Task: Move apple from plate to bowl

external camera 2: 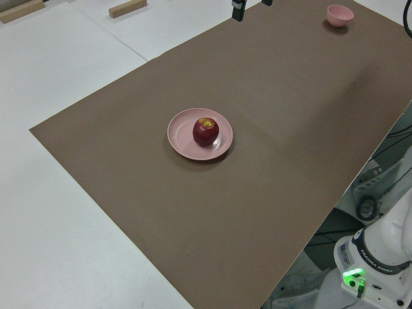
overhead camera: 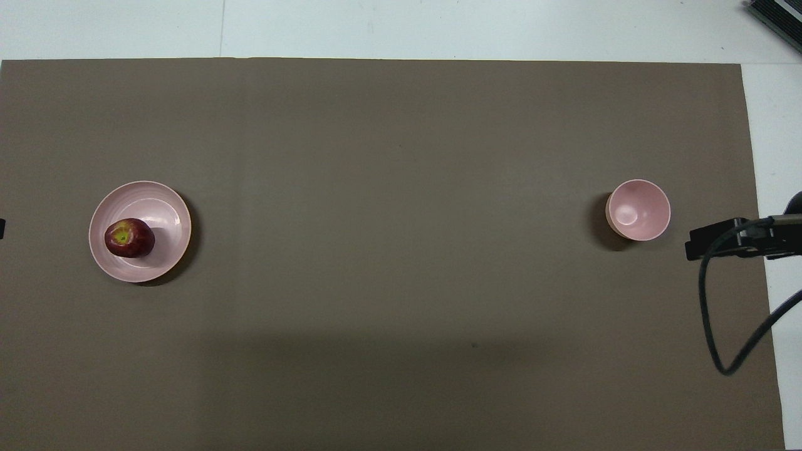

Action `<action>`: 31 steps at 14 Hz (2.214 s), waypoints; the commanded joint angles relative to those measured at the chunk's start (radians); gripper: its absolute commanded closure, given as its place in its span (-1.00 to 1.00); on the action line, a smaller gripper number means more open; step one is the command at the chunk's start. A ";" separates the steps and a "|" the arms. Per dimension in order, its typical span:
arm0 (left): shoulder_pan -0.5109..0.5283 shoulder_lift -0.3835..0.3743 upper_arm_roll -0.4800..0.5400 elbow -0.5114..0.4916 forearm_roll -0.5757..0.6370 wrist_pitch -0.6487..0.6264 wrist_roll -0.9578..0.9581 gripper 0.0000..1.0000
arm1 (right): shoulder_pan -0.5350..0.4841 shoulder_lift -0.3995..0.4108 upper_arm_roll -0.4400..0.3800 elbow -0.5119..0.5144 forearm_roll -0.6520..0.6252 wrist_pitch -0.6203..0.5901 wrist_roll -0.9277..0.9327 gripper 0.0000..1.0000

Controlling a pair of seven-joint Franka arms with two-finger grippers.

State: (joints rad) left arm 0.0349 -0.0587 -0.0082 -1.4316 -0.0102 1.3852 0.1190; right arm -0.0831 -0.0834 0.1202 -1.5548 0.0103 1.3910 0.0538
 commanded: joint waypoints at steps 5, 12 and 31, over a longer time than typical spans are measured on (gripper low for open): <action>0.002 -0.041 -0.004 -0.067 0.009 0.046 0.010 -1.00 | -0.010 -0.024 -0.001 -0.024 0.019 -0.012 0.015 -1.00; 0.037 -0.055 0.011 -0.257 0.007 0.196 0.184 -1.00 | -0.004 -0.024 -0.001 -0.024 0.020 -0.018 0.015 -1.00; 0.065 -0.012 0.011 -0.753 -0.001 0.816 0.318 -1.00 | 0.057 -0.044 0.012 -0.132 0.342 0.009 0.664 -1.00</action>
State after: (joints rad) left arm 0.1214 -0.0885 -0.0023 -2.1461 -0.0105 2.1204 0.4410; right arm -0.0401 -0.0979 0.1279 -1.6425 0.3287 1.3623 0.6550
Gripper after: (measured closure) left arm 0.000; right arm 0.000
